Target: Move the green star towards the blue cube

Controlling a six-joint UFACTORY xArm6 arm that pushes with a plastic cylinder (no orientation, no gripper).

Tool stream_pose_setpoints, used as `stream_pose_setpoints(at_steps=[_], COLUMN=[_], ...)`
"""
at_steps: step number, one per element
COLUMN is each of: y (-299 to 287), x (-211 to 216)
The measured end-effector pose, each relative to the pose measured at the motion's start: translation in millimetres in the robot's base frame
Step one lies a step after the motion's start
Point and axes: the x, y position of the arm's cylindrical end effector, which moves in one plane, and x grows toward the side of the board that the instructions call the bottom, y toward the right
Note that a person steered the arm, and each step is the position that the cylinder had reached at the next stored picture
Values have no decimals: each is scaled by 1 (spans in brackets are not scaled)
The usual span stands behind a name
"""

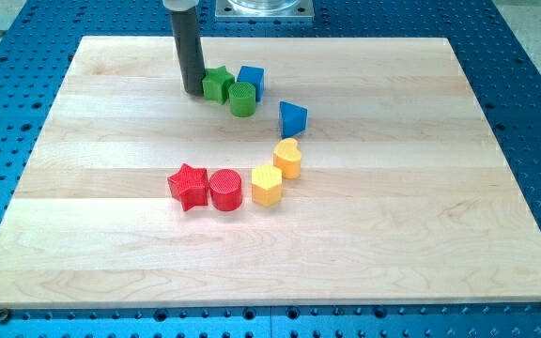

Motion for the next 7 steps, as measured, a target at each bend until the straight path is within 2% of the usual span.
stream_pose_setpoints(at_steps=[2, 3, 6, 7], y=[33, -6, 0, 21], x=[-45, -41, 91, 80])
